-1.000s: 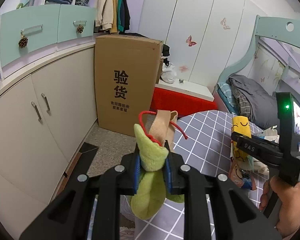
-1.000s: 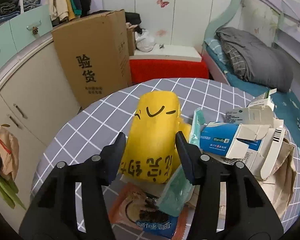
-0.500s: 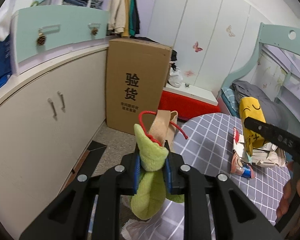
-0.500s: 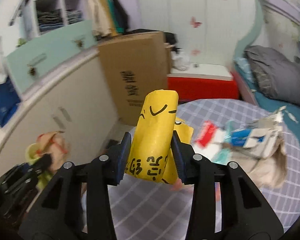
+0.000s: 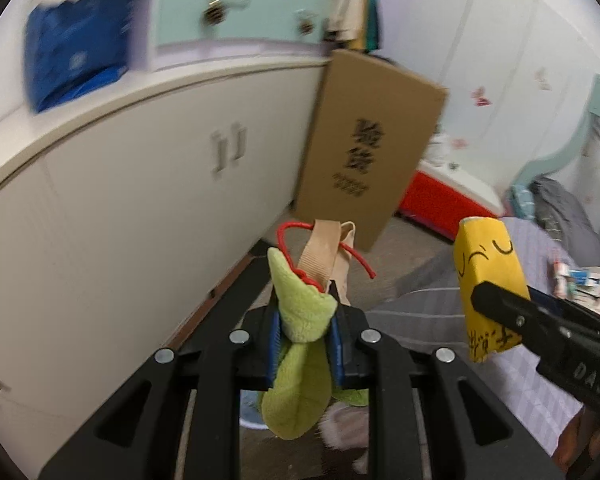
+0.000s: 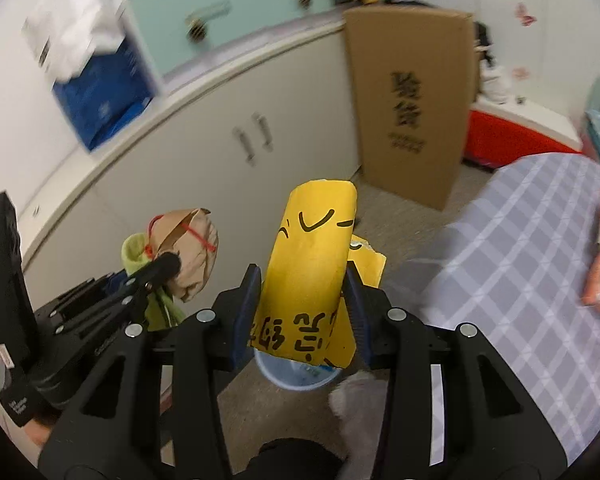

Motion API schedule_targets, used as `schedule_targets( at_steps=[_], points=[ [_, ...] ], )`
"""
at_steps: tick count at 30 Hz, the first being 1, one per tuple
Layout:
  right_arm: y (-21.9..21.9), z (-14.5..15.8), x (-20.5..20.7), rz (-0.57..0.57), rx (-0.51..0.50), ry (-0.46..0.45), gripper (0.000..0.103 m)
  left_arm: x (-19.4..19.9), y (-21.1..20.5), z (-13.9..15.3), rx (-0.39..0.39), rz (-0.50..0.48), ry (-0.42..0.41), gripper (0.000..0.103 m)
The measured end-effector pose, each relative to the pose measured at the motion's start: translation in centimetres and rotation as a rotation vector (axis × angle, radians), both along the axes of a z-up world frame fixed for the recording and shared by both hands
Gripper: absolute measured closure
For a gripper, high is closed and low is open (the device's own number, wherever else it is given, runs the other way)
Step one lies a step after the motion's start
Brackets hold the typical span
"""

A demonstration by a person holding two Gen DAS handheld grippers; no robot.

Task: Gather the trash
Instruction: 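Carry both plush toys over the blue bin and open both grippers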

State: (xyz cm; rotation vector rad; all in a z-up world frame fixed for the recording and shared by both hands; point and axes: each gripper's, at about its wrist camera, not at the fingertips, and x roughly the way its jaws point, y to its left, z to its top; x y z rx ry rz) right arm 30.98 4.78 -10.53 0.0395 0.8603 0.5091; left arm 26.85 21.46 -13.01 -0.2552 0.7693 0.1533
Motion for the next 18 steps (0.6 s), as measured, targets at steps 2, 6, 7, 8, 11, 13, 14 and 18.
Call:
schedule_targets(
  at_steps=[2,6,7,8,11,13,14,18],
  points=[
    [2.2,-1.5,0.1,0.036,-0.013,0.026,0.061,-0.2,1.7,-1.2,0.003,0.026,0.026,0.083],
    [5.8,-4.3,0.8,0.087,-0.029,0.067,0.055,-0.3,4.8,-3.2,-0.001,0.077,0.071,0.083],
    [6.7,-5.0,1.1,0.101,-0.023,0.079,0.051,-0.2,5.4,-3.6,-0.003,0.086,0.08,0.083],
    [7.3,-5.5,1.3,0.111,-0.025,0.083,0.046,-0.2,5.8,-3.9,0.0,0.096,0.087,0.083],
    [9.1,-7.3,1.6,0.147,-0.058,0.068,0.024,0.1,6.7,-4.9,0.006,0.111,0.114,0.083],
    [9.3,-8.0,1.5,0.133,-0.101,0.053,0.024,0.1,7.1,-5.7,0.011,0.111,0.131,0.083],
    [9.4,-8.5,1.4,0.127,-0.112,0.057,0.024,0.2,7.2,-6.0,0.014,0.109,0.138,0.083],
    [8.4,-8.9,1.5,0.092,-0.121,0.075,0.021,0.5,7.0,-7.0,0.009,0.094,0.16,0.083]
  ],
)
